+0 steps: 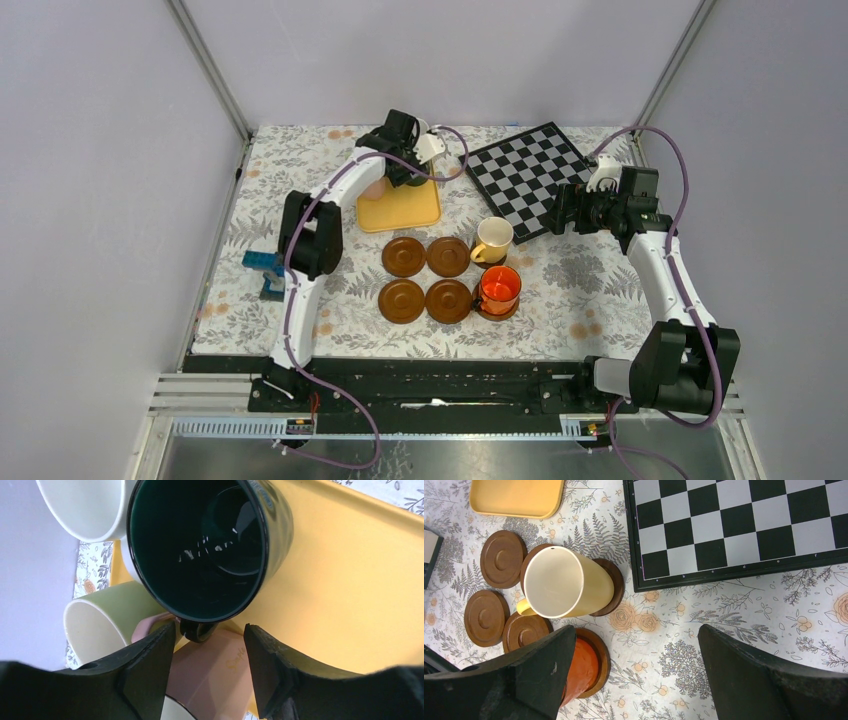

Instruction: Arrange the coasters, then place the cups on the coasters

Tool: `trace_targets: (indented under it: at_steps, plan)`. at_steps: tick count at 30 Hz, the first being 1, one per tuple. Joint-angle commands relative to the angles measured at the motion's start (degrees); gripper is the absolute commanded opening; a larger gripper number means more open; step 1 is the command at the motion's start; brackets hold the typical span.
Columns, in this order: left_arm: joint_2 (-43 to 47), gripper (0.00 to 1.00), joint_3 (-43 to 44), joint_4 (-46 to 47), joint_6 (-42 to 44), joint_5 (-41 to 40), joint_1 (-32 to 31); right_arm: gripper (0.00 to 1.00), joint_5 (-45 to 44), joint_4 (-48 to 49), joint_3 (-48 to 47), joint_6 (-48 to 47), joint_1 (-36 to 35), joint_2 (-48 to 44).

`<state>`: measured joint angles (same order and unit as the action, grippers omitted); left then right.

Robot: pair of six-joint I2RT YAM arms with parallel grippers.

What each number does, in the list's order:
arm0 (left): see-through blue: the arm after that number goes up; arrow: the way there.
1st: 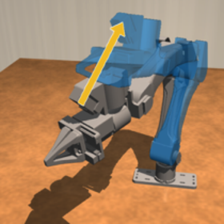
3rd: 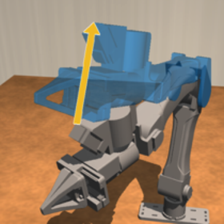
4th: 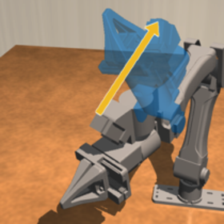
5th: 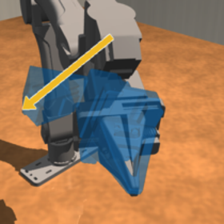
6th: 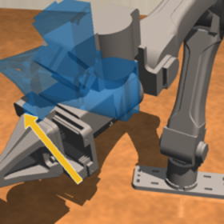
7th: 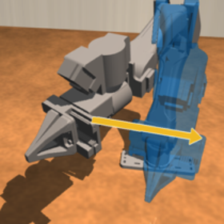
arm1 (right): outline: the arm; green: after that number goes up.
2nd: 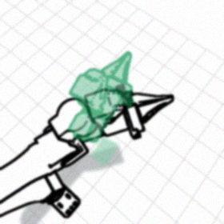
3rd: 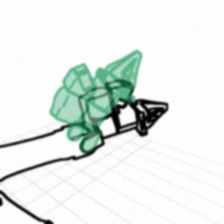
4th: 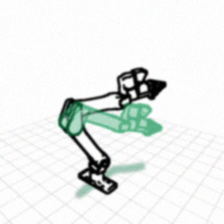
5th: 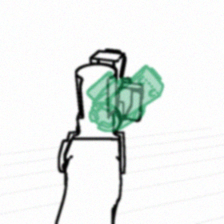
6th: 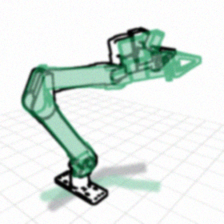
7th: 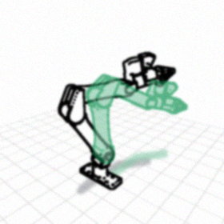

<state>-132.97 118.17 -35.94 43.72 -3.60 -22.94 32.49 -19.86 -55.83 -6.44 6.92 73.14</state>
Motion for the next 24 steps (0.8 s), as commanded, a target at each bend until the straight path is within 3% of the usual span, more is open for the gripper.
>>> trace_targets:
  at_steps: [1,7,13,24]
  plan:
    - [0.4,0.6,3.3,2.0,1.4,-2.9,0.0,1.0,0.1,1.7,-0.1,-0.7,0.2,-0.1]
    - [3.9,0.62,3.4,1.3,0.4,0.5,-0.6,1.0,0.1,1.4,-0.3,-0.8,0.2,0.3]
    - [8.0,0.7,9.5,-5.5,-0.6,9.0,0.7,1.0,0.4,1.4,-0.3,-0.8,0.2,0.3]
    - [10.9,0.63,8.3,-4.3,-10.6,15.3,11.3,1.0,0.6,1.6,-0.2,-0.6,0.2,-0.2]
